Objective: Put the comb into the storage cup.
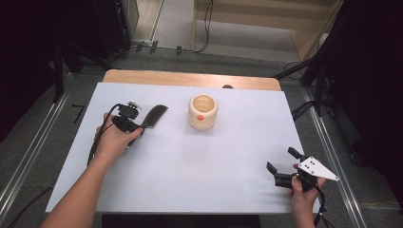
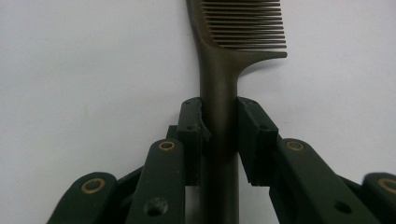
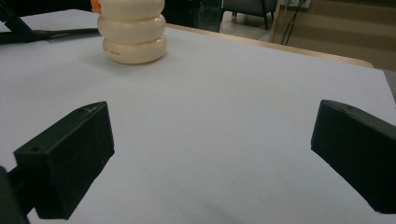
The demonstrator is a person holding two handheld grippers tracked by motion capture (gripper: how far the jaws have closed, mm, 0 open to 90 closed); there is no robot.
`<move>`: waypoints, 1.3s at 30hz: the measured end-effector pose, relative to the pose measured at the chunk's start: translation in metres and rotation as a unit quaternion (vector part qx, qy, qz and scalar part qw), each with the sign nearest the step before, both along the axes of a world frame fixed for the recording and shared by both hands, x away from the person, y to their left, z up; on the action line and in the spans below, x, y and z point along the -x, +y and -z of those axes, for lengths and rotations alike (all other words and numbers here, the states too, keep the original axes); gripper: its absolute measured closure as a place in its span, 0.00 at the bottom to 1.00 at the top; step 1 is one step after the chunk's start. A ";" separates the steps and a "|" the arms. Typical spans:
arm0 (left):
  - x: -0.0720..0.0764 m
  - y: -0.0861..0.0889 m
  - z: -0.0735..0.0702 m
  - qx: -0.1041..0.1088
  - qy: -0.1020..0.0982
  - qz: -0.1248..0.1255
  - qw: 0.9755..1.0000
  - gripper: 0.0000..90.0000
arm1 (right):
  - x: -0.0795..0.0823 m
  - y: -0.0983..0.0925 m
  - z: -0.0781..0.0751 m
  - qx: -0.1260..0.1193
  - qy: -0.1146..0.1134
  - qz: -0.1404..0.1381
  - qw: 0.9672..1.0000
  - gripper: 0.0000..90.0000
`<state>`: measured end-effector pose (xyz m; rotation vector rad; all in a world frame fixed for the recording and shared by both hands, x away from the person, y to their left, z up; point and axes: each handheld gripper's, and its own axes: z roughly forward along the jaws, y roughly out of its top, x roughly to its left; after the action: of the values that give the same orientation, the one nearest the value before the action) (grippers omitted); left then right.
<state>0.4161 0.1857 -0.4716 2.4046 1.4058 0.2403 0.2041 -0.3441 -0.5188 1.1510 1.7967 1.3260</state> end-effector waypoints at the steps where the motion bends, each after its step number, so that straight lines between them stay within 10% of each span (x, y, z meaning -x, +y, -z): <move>1: 0.000 0.000 0.000 0.001 -0.001 0.001 1.000 0.80 | 0.000 0.000 0.000 0.000 0.000 0.000 1.000 0.00; 23: 0.015 0.017 -0.013 0.046 -0.051 -0.015 0.998 0.80 | 0.000 0.000 0.000 0.000 0.000 0.002 1.000 0.00; 31: 0.025 0.021 -0.023 0.085 -0.089 -0.014 0.992 0.80 | 0.001 0.001 -0.001 0.003 -0.001 0.003 1.000 0.00; 39: 0.041 0.023 -0.033 0.123 -0.143 -0.018 0.982 0.80 | 0.001 0.004 -0.007 -0.009 0.004 -0.009 1.000 0.00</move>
<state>0.3755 0.2091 -0.4389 2.0529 1.2675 0.3819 0.2031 -0.3397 -0.5117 1.1537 1.8082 1.3513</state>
